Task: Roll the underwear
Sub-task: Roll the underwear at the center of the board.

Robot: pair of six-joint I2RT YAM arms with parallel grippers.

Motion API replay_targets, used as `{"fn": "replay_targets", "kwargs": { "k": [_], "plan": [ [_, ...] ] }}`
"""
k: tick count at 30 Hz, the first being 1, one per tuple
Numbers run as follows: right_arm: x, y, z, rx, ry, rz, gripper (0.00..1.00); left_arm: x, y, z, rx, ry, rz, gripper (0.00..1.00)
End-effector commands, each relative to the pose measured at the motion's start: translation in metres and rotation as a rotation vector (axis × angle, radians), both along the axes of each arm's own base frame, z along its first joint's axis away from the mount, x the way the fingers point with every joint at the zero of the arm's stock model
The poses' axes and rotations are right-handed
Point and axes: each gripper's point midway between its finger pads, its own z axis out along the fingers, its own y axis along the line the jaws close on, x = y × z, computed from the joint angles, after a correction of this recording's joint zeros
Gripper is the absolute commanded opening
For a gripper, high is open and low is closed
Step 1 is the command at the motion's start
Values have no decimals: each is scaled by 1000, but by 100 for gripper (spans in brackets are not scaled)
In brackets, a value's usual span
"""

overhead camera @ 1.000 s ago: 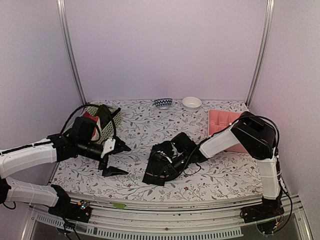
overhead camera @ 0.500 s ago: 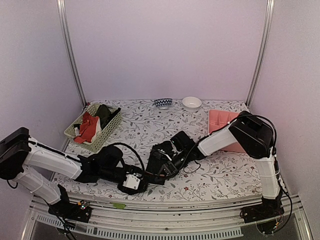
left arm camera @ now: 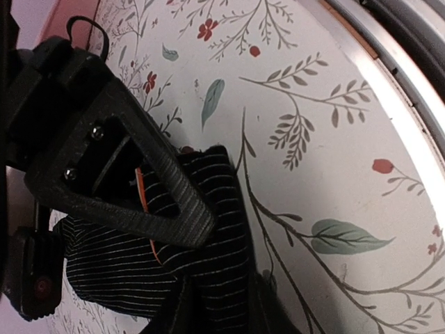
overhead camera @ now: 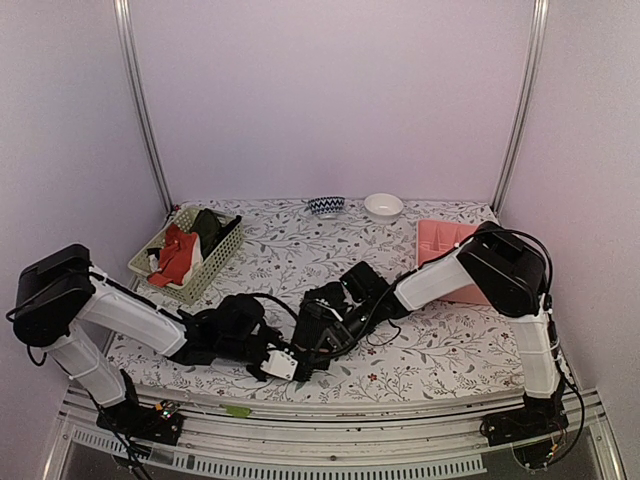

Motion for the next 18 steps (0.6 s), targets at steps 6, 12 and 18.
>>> {"fn": "replay_targets", "kwargs": {
  "k": [6, 12, 18],
  "plan": [
    [59, -33, 17, -100, -166, -207, 35, -8, 18, -15, 163, 219, 1, 8],
    [88, -62, 66, -109, -405, -353, 48, -12, 16, -4, 226, 485, -44, 6],
    [76, -107, 104, -86, -530, -553, 61, -12, 19, -7, 290, 706, -38, 4]
  ]
}}
